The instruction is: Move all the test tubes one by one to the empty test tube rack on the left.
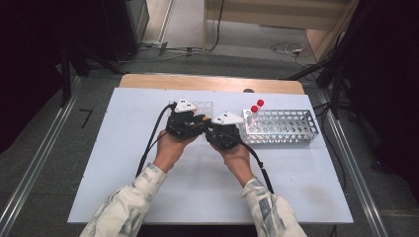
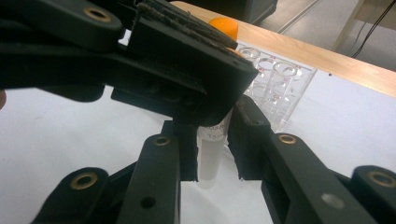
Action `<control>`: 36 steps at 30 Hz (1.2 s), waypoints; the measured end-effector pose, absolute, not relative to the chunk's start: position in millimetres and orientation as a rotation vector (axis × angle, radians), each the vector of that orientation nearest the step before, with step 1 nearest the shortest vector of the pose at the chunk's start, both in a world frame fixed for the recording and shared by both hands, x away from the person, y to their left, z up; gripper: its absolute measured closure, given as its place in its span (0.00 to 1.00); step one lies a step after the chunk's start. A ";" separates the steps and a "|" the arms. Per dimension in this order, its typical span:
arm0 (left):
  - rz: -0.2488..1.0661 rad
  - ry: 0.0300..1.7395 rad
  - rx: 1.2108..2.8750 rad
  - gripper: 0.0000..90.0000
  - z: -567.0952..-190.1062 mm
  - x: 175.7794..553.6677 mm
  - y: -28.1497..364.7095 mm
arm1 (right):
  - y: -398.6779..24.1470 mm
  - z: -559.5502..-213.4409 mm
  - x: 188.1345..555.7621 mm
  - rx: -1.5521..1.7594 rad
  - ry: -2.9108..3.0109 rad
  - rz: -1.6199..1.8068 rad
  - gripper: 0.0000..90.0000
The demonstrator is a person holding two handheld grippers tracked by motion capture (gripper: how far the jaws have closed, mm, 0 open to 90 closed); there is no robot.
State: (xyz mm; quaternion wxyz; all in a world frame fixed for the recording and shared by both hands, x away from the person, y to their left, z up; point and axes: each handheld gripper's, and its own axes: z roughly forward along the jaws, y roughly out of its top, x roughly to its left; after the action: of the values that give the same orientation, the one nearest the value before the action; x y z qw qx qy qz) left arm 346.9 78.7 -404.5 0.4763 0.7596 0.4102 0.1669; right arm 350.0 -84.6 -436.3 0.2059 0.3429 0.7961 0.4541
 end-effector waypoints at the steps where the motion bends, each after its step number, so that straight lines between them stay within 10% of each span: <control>1: 0.411 1.006 1.849 0.77 -404.3 347.0 79.0 | -84.6 -436.1 350.0 0.956 2.222 1.270 0.72; 14: 0.432 1.068 1.788 0.77 -392.2 353.0 105.6 | -92.8 -433.8 348.0 0.957 2.260 1.256 0.48; 36: 0.540 1.144 1.700 0.77 -357.0 375.6 131.7 | -114.6 -434.3 345.2 0.993 2.231 1.261 0.46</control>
State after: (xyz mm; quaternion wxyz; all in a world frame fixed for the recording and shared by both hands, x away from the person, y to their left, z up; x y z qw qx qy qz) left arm 375.6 131.7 -357.0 0.4892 0.6997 0.4709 0.2223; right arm 345.2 -114.6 -434.3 0.1953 0.3543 0.7962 0.4499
